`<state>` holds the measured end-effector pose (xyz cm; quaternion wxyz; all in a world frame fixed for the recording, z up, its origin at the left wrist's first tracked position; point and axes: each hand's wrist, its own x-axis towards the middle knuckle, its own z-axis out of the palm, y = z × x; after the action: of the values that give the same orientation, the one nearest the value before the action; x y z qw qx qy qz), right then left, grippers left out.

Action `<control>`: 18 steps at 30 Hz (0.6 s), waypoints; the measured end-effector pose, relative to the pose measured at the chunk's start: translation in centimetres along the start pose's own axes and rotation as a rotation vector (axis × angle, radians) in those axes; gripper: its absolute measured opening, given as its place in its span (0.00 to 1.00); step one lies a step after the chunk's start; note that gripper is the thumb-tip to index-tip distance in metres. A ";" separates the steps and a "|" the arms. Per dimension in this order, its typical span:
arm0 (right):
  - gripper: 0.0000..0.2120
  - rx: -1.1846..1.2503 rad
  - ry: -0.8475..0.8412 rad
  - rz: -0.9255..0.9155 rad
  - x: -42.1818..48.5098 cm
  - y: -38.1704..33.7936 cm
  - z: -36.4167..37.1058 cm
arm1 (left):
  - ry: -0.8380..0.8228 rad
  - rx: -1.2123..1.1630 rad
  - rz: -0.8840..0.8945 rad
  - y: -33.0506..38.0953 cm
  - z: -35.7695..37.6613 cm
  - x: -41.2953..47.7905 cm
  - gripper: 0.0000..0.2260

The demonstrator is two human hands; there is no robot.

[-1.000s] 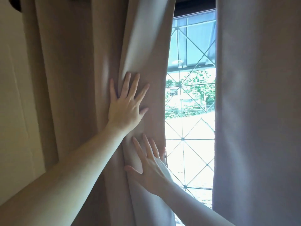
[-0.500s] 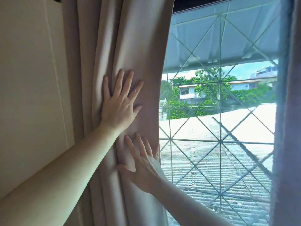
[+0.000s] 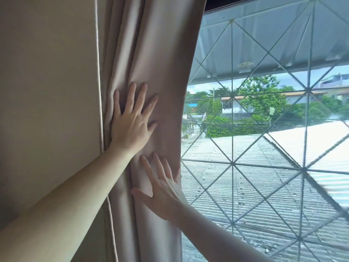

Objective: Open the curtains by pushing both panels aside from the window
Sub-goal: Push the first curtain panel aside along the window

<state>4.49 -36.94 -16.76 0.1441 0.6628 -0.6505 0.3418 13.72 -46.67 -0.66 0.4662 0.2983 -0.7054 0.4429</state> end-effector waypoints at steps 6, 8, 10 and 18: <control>0.44 0.033 -0.029 -0.014 2.6 -2.0 2.5 | 0.011 0.024 0.002 -2.9 1.2 -0.7 0.37; 0.44 0.031 -0.031 -0.015 3.2 -2.4 3.2 | 0.014 0.031 0.000 -3.7 1.6 -0.9 0.37; 0.43 0.026 -0.017 -0.009 3.8 -2.7 3.9 | 0.015 0.035 -0.002 -4.5 2.1 -1.0 0.37; 0.42 0.006 0.020 0.006 4.4 -2.9 4.6 | 0.007 0.032 -0.023 -5.0 3.0 -1.3 0.37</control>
<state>8.20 -42.95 -16.54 0.1476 0.6579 -0.6497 0.3511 17.18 -51.46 -0.60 0.4689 0.3124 -0.6930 0.4497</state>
